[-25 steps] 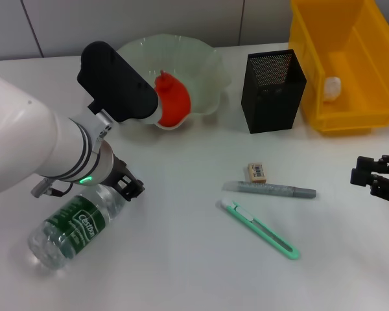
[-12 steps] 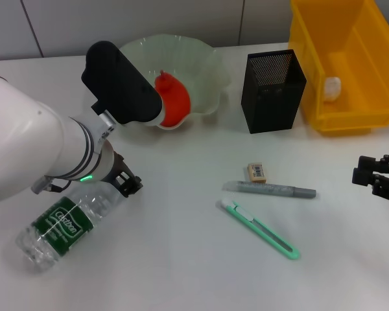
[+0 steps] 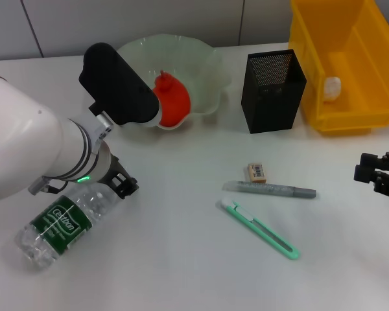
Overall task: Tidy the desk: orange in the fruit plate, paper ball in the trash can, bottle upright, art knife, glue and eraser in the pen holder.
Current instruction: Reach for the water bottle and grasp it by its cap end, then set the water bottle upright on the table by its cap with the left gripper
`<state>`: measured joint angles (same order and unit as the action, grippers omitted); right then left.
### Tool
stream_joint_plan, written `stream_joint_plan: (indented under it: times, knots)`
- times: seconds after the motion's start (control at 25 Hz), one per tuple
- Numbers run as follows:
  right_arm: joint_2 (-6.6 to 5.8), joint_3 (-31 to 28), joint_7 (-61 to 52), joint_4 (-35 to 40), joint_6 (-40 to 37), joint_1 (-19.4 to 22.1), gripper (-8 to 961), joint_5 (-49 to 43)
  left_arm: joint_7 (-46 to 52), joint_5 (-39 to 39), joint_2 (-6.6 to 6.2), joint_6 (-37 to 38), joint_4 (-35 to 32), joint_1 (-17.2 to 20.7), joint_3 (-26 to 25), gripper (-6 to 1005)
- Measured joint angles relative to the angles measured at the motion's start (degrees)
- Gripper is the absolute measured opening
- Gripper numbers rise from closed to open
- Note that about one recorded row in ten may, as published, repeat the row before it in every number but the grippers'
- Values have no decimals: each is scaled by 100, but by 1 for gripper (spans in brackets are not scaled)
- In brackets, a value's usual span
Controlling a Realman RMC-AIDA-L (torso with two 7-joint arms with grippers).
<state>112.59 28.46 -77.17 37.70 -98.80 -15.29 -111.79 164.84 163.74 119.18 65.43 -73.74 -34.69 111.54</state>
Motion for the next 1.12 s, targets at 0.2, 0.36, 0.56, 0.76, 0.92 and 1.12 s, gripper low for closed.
stream_joint_plan:
  times: [0.2, 0.36, 0.56, 0.76, 0.92, 1.12]
  knots:
    - [-1, -9, 0, 0, -26, -8, 309, 0, -19, 1, 0, 50, 34, -33, 49, 460]
    - [-1, -24, 0, 0, -48, -8, 307, 0, -42, 3, -1, 89, 12, -37, 99, 453]
    - [-1, -28, 0, -3, -51, 6, 305, 0, -45, -5, -1, 109, -169, -12, 139, 452]
    - [-1, -26, 0, -8, -52, 15, 303, 0, -47, -2, -1, 126, -330, 23, 158, 452]
    - [-1, -25, 0, -11, -52, 22, 301, 0, -56, 0, -1, 166, -476, 69, 199, 452]
    - [-1, -31, 0, -29, -46, 26, 299, -1, -57, 0, -4, 185, -620, 126, 192, 451]
